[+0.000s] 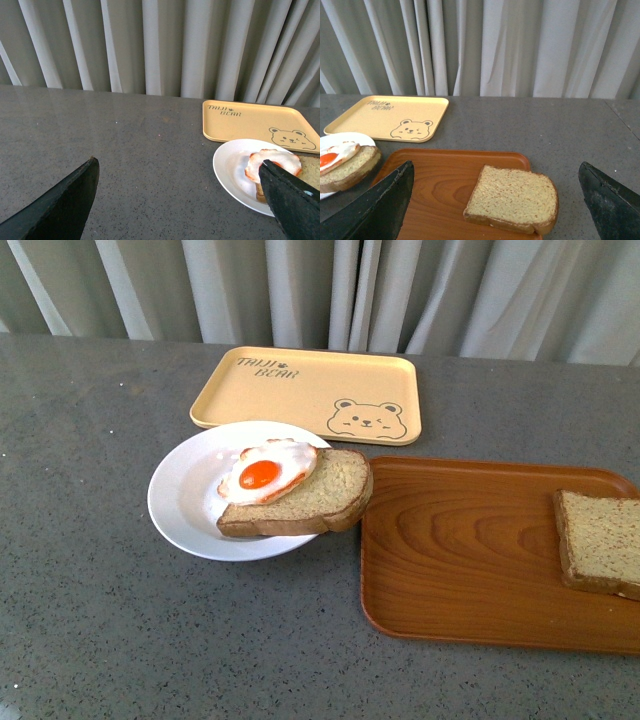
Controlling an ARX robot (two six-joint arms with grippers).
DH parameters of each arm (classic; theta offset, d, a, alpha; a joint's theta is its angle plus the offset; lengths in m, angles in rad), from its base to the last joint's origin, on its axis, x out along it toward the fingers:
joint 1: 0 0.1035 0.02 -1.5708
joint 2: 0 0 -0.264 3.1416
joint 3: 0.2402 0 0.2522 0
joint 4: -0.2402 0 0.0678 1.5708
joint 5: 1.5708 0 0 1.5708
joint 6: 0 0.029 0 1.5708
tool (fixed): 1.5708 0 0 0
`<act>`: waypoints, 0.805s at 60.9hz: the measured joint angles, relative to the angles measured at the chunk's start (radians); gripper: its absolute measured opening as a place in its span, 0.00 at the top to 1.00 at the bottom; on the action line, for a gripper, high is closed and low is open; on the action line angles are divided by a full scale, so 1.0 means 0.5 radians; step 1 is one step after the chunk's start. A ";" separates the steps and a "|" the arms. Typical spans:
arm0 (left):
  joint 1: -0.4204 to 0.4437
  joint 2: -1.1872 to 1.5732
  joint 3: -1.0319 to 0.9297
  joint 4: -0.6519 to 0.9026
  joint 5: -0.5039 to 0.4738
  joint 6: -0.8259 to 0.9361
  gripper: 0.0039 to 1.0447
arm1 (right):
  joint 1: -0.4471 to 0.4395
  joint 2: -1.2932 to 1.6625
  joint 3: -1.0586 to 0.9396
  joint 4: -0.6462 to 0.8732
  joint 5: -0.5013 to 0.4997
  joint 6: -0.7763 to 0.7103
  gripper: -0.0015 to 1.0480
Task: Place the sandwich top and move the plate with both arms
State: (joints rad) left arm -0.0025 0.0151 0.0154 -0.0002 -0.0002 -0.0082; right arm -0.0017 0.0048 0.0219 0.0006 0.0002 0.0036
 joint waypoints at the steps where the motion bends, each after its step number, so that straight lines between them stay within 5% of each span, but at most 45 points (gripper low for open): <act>1: 0.000 0.000 0.000 0.000 0.000 0.000 0.08 | 0.000 0.000 0.001 0.000 0.000 0.000 0.09; 46: 0.000 0.000 0.000 0.000 0.000 0.000 0.08 | 0.000 0.000 0.000 0.000 0.000 0.000 0.09; 49: 0.000 0.000 0.000 0.000 0.000 0.000 0.08 | -0.079 0.098 0.069 -0.192 -0.285 0.063 0.09</act>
State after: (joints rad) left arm -0.0025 0.0151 0.0154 -0.0002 -0.0002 -0.0082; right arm -0.0410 0.0536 0.0563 -0.0952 -0.1421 0.0349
